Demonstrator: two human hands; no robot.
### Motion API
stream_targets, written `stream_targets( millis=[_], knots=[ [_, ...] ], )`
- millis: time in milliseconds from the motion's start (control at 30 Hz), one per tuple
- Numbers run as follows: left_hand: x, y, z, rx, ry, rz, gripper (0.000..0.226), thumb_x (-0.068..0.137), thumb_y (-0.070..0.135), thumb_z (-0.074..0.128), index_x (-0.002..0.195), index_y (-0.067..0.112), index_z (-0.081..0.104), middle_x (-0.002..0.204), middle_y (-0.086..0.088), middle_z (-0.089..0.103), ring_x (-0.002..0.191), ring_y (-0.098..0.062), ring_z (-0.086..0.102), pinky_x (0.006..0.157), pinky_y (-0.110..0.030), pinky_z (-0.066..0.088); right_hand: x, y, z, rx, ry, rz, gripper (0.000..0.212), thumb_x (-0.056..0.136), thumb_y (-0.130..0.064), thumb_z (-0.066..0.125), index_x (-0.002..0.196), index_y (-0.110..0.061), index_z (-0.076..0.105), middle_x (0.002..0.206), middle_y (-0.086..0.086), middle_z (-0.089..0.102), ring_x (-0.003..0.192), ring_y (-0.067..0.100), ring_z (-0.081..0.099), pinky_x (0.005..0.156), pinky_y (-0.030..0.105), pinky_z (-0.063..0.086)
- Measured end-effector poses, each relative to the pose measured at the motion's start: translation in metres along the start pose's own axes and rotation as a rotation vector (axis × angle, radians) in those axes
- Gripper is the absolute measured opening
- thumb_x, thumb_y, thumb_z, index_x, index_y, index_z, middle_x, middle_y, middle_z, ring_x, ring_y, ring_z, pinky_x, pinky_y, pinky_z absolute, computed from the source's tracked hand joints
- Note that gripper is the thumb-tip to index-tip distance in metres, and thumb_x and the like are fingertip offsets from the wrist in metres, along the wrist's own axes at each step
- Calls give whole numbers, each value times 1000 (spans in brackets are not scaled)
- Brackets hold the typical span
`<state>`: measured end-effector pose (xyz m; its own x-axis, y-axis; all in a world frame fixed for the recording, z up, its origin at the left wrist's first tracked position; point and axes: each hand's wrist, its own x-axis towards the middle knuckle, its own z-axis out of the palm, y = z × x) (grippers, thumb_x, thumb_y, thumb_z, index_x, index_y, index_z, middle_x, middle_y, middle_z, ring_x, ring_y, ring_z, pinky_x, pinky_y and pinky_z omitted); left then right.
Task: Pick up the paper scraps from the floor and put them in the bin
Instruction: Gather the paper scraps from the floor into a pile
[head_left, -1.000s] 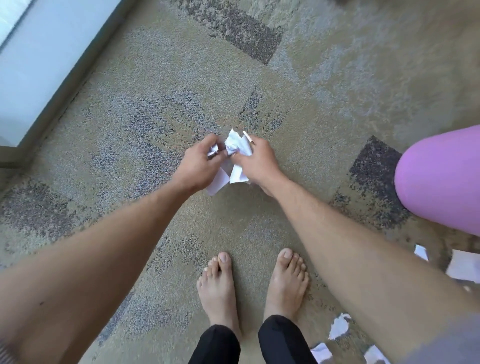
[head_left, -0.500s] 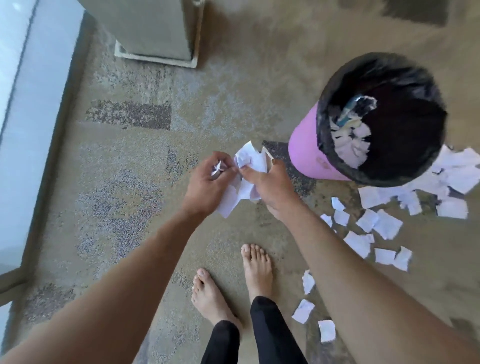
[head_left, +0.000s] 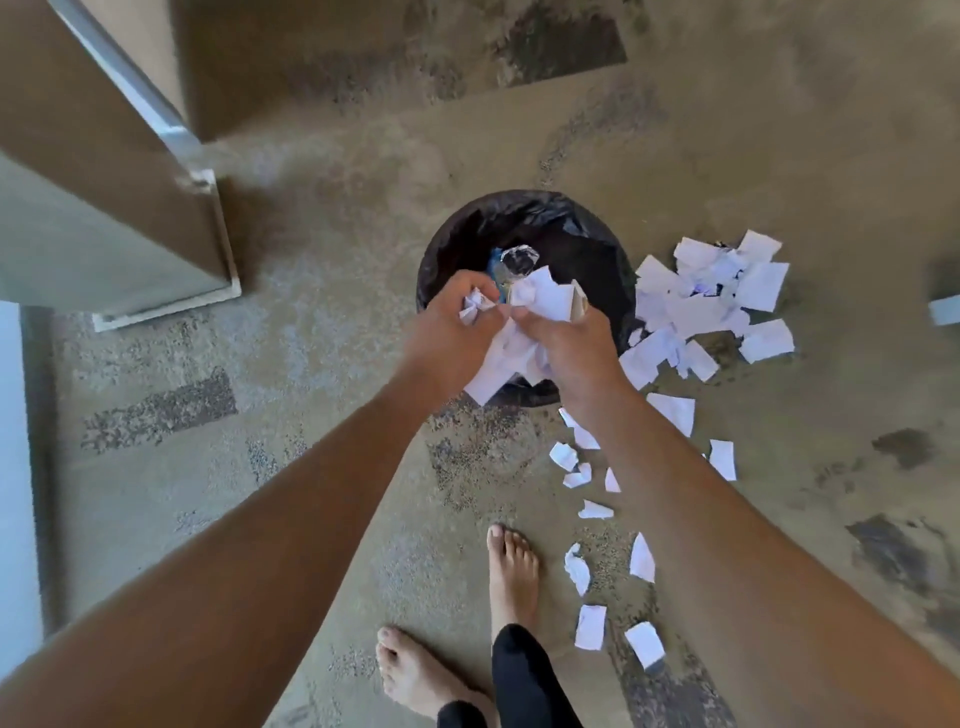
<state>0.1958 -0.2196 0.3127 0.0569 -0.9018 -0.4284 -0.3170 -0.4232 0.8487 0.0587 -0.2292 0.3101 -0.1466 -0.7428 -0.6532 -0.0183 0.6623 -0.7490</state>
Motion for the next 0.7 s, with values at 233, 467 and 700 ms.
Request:
stream_targets(
  millis=[233,467,700],
  knots=[
    [32,10,28,-26,23,-188,40,85,47,64,121,32,51,113,0,57,86,-13,59,62,-26,47,20,-12,-27,131,-18,190,37,86,-26,71,115,-16,51,112,11,64,92,29,68,67,53,60],
    [43,17,43,-186,7,-403,41,76,52,63,115,41,54,127,-3,52,98,-23,60,69,-35,55,28,-17,-46,106,-21,235,30,97,-35,53,118,-15,46,112,8,56,88,23,57,76,44,54],
    [35,23,52,-100,83,-304,10,94,36,56,98,30,62,93,6,62,88,-14,57,86,-42,56,29,-9,-65,205,-17,187,37,99,0,43,134,-13,49,119,7,54,100,17,58,100,46,49]
  ],
)
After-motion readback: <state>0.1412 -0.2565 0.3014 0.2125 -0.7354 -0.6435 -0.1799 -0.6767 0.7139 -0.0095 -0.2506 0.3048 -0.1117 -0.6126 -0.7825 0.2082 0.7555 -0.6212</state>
